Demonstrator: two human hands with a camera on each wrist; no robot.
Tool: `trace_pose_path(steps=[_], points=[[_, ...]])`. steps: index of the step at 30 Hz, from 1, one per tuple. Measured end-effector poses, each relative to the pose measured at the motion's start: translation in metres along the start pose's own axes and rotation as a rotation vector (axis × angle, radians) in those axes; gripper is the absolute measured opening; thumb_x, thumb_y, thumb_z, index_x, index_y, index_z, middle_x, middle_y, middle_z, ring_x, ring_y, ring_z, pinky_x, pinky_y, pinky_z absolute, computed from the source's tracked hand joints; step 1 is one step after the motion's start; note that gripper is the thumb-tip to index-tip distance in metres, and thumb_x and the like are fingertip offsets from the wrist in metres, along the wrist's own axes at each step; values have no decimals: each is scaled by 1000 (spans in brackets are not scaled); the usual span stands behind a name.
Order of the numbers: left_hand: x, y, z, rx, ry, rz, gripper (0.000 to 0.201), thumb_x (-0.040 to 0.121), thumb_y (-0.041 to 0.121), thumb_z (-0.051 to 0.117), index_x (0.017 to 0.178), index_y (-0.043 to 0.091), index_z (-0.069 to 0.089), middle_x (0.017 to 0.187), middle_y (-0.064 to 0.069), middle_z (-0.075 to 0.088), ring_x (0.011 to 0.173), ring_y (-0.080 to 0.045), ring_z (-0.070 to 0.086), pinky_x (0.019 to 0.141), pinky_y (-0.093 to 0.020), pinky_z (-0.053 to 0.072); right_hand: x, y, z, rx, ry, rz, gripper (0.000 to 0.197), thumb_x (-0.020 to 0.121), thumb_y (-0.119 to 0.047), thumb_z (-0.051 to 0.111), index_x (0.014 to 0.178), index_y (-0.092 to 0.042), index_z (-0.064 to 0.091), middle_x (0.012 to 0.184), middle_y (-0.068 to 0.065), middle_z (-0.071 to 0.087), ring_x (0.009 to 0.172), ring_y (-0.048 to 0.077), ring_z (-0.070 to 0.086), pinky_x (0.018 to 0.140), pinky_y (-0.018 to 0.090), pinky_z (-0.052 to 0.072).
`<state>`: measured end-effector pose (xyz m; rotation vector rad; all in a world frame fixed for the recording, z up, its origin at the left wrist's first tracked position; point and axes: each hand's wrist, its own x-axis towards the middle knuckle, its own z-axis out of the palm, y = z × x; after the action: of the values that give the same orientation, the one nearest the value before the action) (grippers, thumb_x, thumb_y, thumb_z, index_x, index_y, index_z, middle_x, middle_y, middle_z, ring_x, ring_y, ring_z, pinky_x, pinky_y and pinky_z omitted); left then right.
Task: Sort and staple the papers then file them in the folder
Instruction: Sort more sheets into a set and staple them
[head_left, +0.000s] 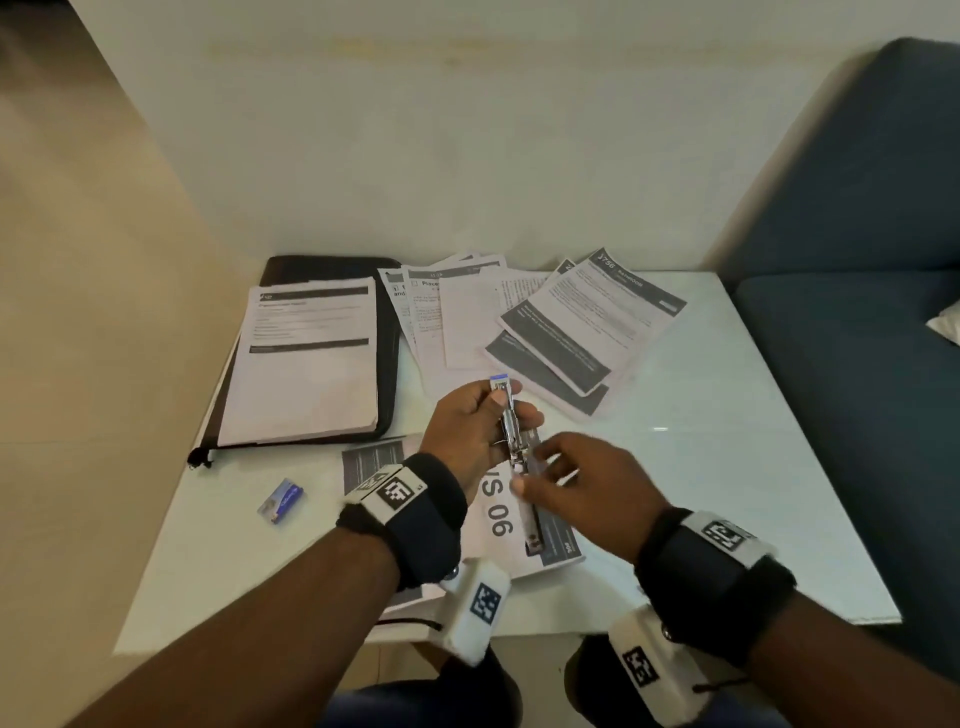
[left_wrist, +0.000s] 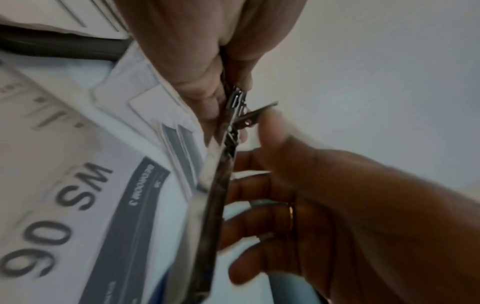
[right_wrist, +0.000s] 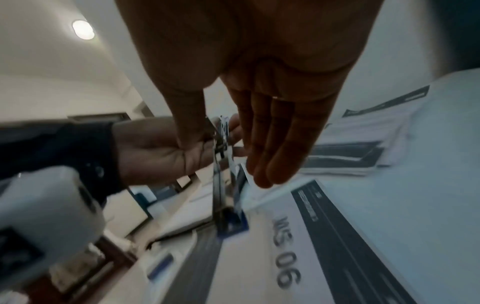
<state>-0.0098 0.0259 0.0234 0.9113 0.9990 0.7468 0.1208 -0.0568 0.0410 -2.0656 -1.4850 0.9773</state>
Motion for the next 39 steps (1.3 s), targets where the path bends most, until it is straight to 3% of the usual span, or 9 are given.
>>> trace_pose_path(steps=[6,8,11,15,20,23,31,35,39], points=[[21,-46,-12,36,96,-239,22,106,13,37,123,4,46,92,-18,68,78,-24,68,55,-30,56,18,35,62,-384,-194,142,27,85,-47,67,88,-22,56,96,2,66,91,22,62,72,26,44],[30,-61,-21,78,153,-288,16,105,13,41,117,6,48,96,-19,68,83,-28,68,64,-37,59,23,41,72,-421,-193,154,22,87,-40,63,93,-19,62,101,5,69,95,24,65,76,28,49],[57,-97,-40,488,191,-200,11,94,27,55,96,16,56,105,-21,67,92,-37,69,76,-52,59,31,51,84,-457,-183,152,24,89,-34,61,103,-15,64,106,7,69,98,25,65,80,30,51],[75,-117,-53,683,185,-152,20,91,23,57,76,13,64,74,-14,67,67,-31,63,75,-54,58,41,57,94,-506,-151,125,21,90,-28,58,105,-13,62,107,9,67,99,29,65,78,30,49],[74,-104,-77,784,222,-204,12,93,17,56,102,20,65,111,-12,67,104,-35,64,96,-47,51,47,60,101,-526,-160,133,21,90,-26,59,106,-13,61,108,10,67,101,31,65,80,31,50],[56,-73,-108,1017,374,-104,16,95,17,54,105,15,66,106,-5,66,101,-26,60,93,-35,48,46,61,99,-539,-180,126,29,85,-37,63,108,-19,61,110,7,67,101,28,65,81,30,51],[20,-52,-220,1248,647,-274,27,90,18,61,116,17,62,129,-16,54,121,-37,49,100,-44,43,43,41,77,-600,-80,142,46,91,-59,50,107,-17,62,108,7,66,96,27,64,74,31,49],[5,-69,-242,1367,566,-386,59,79,43,77,124,14,52,127,-16,48,120,-38,46,98,-46,43,45,23,76,-578,-33,135,36,94,-53,48,99,-19,61,102,5,66,81,25,57,69,29,43],[9,-79,-248,1340,565,-310,47,84,29,75,120,9,55,124,-20,50,110,-42,53,96,-43,43,44,9,74,-559,-24,100,31,94,-50,49,86,-22,59,89,2,64,74,21,52,66,28,42]])
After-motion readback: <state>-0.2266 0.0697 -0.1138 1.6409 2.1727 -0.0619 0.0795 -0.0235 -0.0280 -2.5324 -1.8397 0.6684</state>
